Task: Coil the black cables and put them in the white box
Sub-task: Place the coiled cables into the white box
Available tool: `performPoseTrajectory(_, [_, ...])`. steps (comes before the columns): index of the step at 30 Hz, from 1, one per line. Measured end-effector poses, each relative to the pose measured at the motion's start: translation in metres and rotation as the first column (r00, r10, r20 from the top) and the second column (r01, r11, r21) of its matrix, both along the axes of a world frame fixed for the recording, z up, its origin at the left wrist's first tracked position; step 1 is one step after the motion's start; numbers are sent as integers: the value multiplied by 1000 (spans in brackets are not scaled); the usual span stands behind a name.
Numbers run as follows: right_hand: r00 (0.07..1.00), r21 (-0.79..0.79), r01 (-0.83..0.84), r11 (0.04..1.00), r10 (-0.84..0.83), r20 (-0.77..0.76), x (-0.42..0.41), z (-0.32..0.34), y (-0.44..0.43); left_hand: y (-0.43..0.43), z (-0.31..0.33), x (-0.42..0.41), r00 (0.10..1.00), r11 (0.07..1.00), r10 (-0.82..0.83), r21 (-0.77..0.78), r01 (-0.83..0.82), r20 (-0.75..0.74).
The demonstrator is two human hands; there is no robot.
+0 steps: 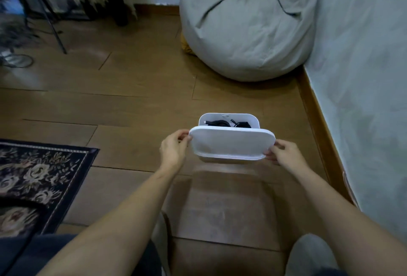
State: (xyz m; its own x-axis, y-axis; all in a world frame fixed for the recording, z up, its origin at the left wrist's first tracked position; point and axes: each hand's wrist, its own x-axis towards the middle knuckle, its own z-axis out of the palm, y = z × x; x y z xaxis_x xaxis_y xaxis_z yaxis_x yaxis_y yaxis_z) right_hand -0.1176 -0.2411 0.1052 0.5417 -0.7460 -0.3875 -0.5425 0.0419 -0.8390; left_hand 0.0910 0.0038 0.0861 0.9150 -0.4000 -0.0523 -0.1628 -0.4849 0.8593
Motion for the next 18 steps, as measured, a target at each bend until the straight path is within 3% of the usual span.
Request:
performPoseTrajectory(4, [988, 126, 132, 983, -140, 62, 9, 35, -12, -14, 38, 7, 998, 995, -22, -103, 16, -63])
performPoseTrajectory(8, [995, 99, 38, 994, -47, 85, 6, 43, -14, -18, 53, 5, 990, 986, -30, -167, 7, -137])
performPoseTrajectory(12, [996, 25, -80, 996, 79, 43, 7, 25, -19, -20, 30, 14, 986, 992, -120, 34, 125, -115])
performPoseTrajectory(18, [971, -19, -172, 985, 166, -173, 28, -12, -34, -42, -8, 21, 947, 903, -276, 293, 314, -165])
